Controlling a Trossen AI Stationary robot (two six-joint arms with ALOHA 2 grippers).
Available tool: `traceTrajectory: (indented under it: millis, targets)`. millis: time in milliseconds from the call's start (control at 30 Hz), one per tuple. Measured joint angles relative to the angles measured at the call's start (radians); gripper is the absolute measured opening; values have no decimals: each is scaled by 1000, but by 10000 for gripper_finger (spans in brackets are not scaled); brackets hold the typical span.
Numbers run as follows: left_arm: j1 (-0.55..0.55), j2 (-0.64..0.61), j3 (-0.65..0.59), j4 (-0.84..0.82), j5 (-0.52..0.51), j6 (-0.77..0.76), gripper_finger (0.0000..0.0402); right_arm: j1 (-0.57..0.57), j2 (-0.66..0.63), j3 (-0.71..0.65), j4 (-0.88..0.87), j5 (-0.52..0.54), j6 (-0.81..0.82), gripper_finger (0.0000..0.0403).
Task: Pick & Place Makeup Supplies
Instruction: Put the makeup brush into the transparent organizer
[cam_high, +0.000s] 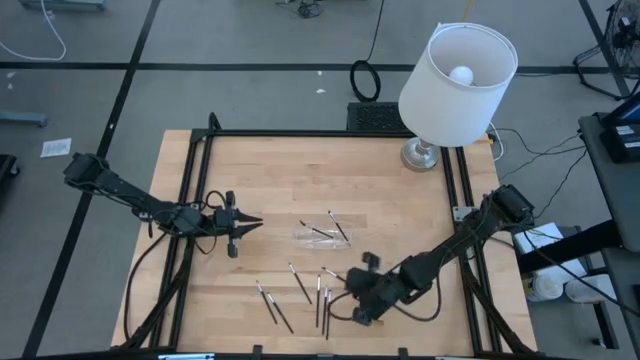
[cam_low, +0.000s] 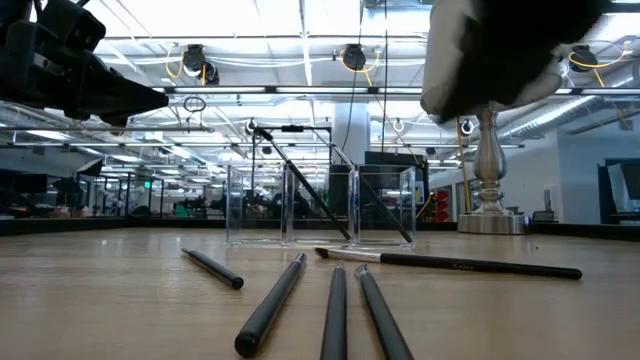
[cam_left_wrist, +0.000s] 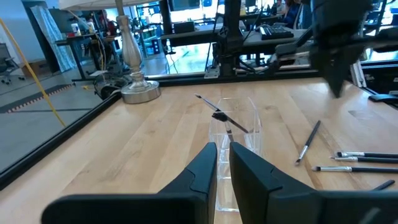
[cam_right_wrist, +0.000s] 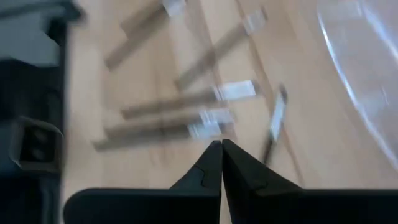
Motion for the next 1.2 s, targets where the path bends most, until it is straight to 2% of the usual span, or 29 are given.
traceTrajectory:
  millis: [100, 233, 433, 567, 667, 933, 1200]
  targets:
    - [0, 0, 0, 2, 0, 0, 51, -57, 37, 3, 143, -47, -87, 0]
    - [0, 0, 0, 1, 0, -2, 51, -110, 57, -4, 114, -84, -130, 18]
    - [0, 2, 0, -4, 0, -4, 51, -169, 80, -3, 102, -225, -81, 104]
    - [0, 2, 0, -3, 0, -3, 51, -181, 91, 0, 69, -253, -79, 164]
    - [0, 2, 0, -1, 0, -2, 51, -177, 109, 0, 46, -253, -69, 187]
    - [0, 2, 0, -1, 0, -1, 51, -159, 188, 1, 20, -225, -62, 178]
    - [0, 2, 0, -2, 0, -1, 51, -157, 212, 5, -121, -217, -125, 116]
